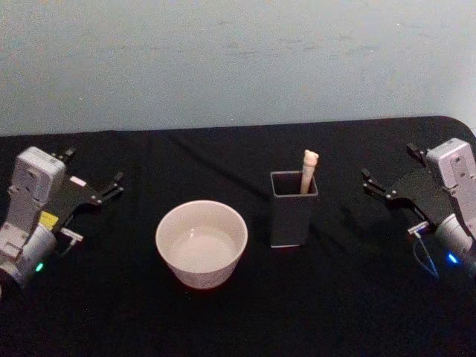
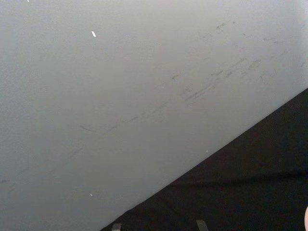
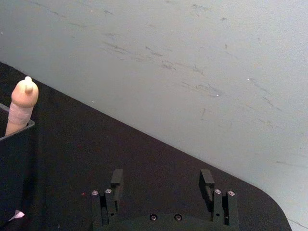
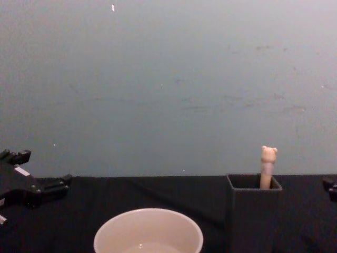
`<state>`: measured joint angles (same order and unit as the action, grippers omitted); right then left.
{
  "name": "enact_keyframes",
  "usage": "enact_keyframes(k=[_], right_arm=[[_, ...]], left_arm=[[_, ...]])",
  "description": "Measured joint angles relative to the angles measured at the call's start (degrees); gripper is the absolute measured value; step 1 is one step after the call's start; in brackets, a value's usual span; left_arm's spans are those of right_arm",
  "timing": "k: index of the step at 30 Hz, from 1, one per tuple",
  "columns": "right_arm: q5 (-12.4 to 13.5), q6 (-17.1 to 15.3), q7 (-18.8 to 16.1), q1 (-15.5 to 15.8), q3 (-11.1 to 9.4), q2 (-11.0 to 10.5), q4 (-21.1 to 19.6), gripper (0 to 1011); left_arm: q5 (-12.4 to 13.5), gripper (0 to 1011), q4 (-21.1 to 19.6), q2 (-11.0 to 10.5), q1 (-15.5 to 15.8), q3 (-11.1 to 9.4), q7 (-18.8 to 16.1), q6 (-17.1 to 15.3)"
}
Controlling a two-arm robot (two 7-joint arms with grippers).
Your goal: Pick up the stirring spoon with one hand, stir inside the cup, then place it back in its original position.
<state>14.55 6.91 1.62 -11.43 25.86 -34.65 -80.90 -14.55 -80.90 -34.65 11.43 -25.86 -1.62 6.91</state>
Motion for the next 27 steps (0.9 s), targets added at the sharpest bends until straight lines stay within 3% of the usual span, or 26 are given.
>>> enact_keyframes(k=[27], right_arm=[[0.0,0.0,0.0,0.0,0.0,0.0,0.0,1002]], left_arm=[[0.0,1001,0.0,0.0,0.0,0.0,0.0,0.0]])
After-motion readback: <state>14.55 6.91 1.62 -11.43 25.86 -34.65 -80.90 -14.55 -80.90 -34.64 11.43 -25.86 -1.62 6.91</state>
